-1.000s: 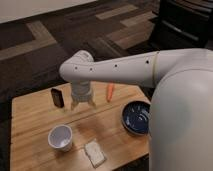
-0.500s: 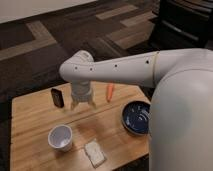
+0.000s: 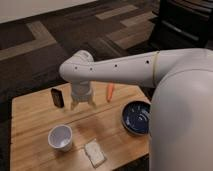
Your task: Place the white sponge in the ceramic cup
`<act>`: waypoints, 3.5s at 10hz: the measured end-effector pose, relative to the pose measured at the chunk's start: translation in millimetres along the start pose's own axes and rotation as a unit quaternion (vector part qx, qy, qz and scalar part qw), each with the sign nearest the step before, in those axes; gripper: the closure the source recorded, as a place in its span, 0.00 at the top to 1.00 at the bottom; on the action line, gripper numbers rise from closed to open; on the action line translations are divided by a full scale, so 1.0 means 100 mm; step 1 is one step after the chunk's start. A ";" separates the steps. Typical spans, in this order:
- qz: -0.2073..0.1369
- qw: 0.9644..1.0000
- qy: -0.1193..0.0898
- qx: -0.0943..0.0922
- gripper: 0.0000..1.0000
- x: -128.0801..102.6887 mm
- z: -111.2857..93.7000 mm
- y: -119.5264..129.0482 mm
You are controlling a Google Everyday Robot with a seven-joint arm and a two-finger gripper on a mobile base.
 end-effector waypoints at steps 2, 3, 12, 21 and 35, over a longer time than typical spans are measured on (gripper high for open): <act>0.000 1.000 0.000 0.000 0.65 0.00 0.00 0.00; 0.000 1.000 0.000 0.000 0.65 0.00 0.00 0.00; 0.000 1.000 0.000 0.000 0.65 0.00 0.00 0.00; 0.000 1.000 0.001 0.001 0.65 0.00 0.01 -0.01; -0.104 0.993 -0.045 0.009 0.65 0.92 0.05 0.00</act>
